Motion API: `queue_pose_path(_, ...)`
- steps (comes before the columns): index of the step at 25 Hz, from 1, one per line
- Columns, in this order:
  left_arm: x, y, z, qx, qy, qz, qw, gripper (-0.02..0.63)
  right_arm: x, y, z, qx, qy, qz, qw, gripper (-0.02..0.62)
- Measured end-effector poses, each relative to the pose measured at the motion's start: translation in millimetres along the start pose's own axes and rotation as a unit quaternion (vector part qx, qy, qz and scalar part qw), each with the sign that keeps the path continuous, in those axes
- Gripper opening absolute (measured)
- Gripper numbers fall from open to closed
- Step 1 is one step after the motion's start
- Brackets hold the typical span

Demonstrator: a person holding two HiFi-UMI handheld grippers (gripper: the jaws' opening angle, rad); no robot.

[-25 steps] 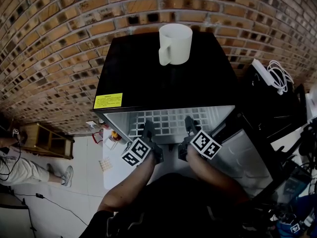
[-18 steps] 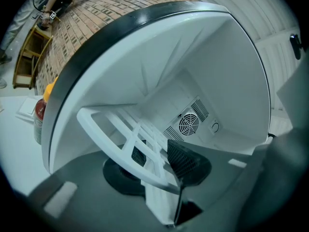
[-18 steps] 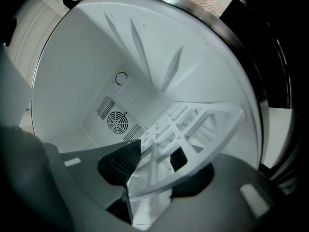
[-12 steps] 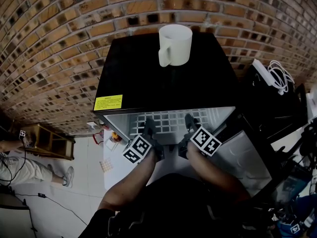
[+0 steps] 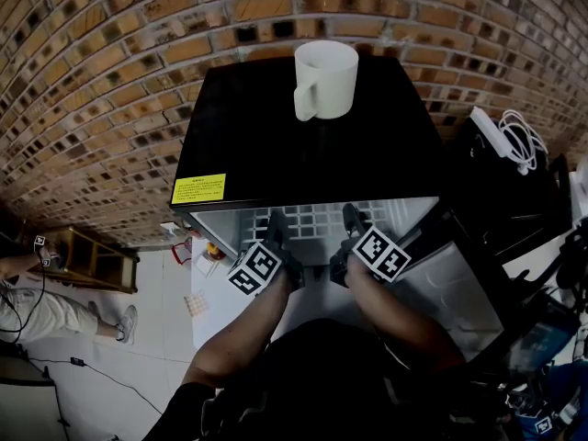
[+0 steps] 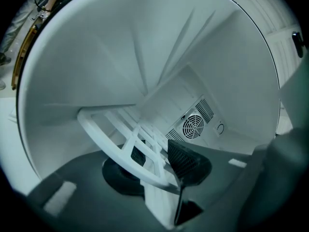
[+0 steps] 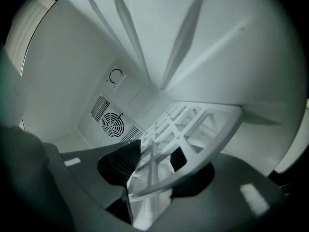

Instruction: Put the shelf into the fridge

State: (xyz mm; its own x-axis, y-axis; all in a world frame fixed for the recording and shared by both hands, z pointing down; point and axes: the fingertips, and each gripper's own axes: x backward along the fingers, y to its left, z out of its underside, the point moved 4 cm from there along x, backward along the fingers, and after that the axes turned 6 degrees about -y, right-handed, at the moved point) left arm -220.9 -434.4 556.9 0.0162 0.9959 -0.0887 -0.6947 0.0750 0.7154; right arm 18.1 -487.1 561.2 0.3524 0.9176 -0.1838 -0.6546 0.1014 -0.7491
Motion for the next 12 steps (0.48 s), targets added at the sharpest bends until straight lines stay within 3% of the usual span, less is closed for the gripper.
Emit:
queue_pose_path(7,-2.9,0.3,-1.0,-0.003,0.0,-0.002,1.0,0.138,-3.4,-0.1,-0.5,-0.001,0.001,0.003,1.0,0.187)
queue_pose_path(12,-6.7,-2.0,3.5,0.014,0.016,0.017,0.9996,0.14,-3.6,0.6,-3.0,0.005,0.0,-0.002,1.0,0.192)
